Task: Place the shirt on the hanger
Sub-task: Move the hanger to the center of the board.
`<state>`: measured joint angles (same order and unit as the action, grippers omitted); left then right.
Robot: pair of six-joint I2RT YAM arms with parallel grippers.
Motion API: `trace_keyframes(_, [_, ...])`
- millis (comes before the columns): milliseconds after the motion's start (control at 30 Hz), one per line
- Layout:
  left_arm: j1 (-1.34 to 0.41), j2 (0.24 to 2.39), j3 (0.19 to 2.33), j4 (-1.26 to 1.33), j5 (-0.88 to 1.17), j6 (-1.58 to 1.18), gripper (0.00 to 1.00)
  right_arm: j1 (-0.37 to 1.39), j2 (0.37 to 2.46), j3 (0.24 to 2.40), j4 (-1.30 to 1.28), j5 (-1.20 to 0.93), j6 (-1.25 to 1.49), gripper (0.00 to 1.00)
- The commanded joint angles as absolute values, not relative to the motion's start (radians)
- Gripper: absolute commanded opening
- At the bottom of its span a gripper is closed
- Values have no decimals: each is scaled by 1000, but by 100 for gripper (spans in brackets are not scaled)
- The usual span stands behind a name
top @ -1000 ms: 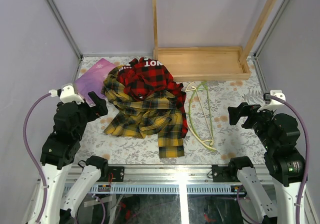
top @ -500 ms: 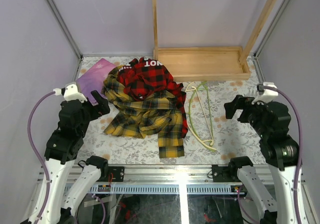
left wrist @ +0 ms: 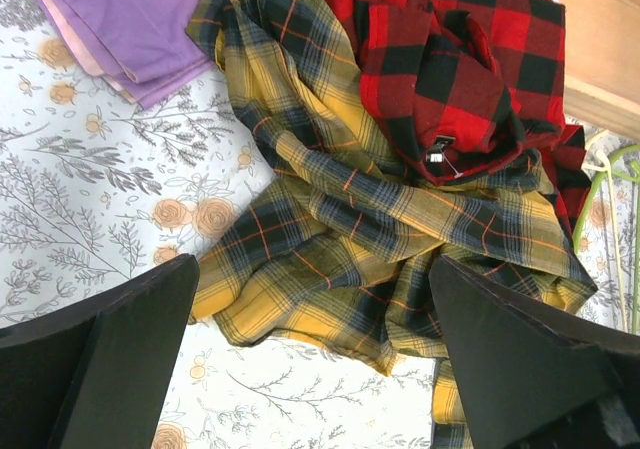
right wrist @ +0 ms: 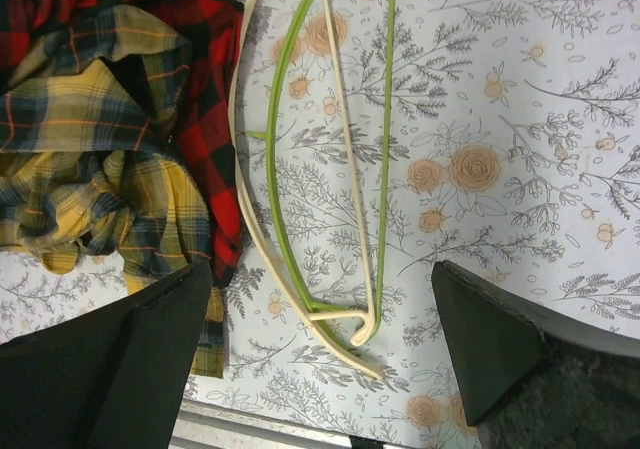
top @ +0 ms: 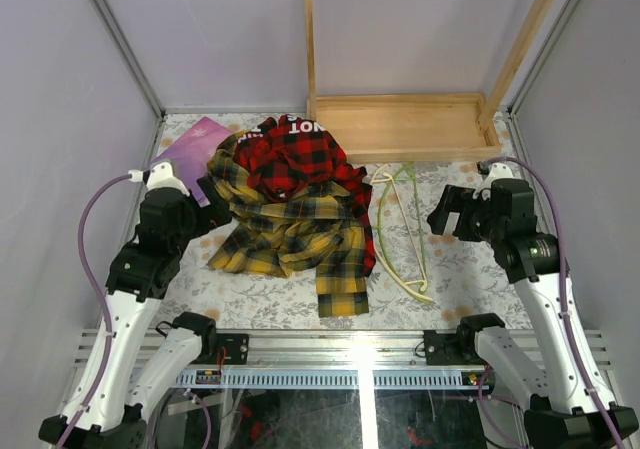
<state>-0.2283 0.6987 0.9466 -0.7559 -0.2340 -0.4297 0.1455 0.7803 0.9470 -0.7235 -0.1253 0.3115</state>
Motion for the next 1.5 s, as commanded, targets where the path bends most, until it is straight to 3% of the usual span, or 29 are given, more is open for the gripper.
trace_keyframes(0, [-225, 714, 927, -688, -191, -468, 100, 154, 828, 937, -694, -137, 327, 100])
trace_keyframes(400, [-225, 775, 893, -669, -151, -526, 100, 157, 886, 843, -641, -197, 344, 79])
trace_keyframes(833, [-225, 1032, 835, -497, -22, -710, 94, 158, 818, 764, -599, -228, 379, 79])
trace_keyframes(1267, [-223, 932, 876, -585, -96, -596, 95, 352, 950, 710, -510, -141, 409, 75])
trace_keyframes(1467, [-221, 890, 933, -647, -140, -523, 96, 478, 1035, 696, -459, -90, 409, 81])
